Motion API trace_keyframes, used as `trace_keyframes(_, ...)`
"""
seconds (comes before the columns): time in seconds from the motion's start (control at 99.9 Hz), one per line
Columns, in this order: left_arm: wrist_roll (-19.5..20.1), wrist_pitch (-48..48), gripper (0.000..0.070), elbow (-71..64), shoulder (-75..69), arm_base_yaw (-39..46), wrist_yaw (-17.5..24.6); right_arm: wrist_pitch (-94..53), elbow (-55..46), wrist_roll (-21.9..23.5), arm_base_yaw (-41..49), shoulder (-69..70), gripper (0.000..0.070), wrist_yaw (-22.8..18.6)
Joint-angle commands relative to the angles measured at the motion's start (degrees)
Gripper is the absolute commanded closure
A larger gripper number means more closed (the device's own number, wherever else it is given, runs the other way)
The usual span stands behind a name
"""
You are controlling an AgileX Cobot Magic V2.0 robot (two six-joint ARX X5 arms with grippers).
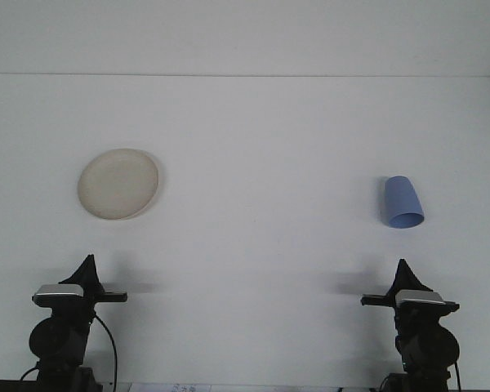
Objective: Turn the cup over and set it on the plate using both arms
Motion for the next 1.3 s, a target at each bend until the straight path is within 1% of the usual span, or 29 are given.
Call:
trace_keyframes(0.0,-0.48,0.59,0.0688,-1.09,-0.09,0.09,-0.11,0.59,-0.11,0.85,-0.13,0.0,0.0694,0.0)
trace_keyframes(0.52,-0.48,0.59,0.0688,-1.09,-0.11,0.09,-0.11,0.61,-0.11,0.81,-0.13,0.0,0.0694,0.02)
trace_keyframes(0.78,-0.48,0.59,0.0687,-1.09,-0.11,0.09,-0.11,3.19,-0.11,0.87,-0.13,0.0,0.0694,0.02)
trace_keyframes(0.901,-0.48,0.59,0.0688,-1.09,-0.11,0.09,-0.11,3.48,-0.11,4.92,-0.07,0.0,0.0694,-0.59)
trace_keyframes(0.991,-0.48,0.59,0.0688,-1.09,-0.11,0.09,-0.11,3.17,-0.11,11.72,-0.07,0.0,0.0694,-2.43)
trace_keyframes(1.051,-0.48,0.59,0.0687,-1.09,-0.11,0.09,-0.11,3.61,-0.11,14.99,-0.07,0.0,0.0694,-3.69)
trace_keyframes(1.231,-0.48,0.59,0.0688,-1.09,-0.11,0.09,-0.11,6.12,1.33,22.84,-0.07,0.0,0.0697,-4.11)
trace_keyframes(1.291,-0.48,0.59,0.0688,-1.09,-0.11,0.09,-0.11,5.09,3.91,23.74,-0.09,0.13,0.0697,-3.26)
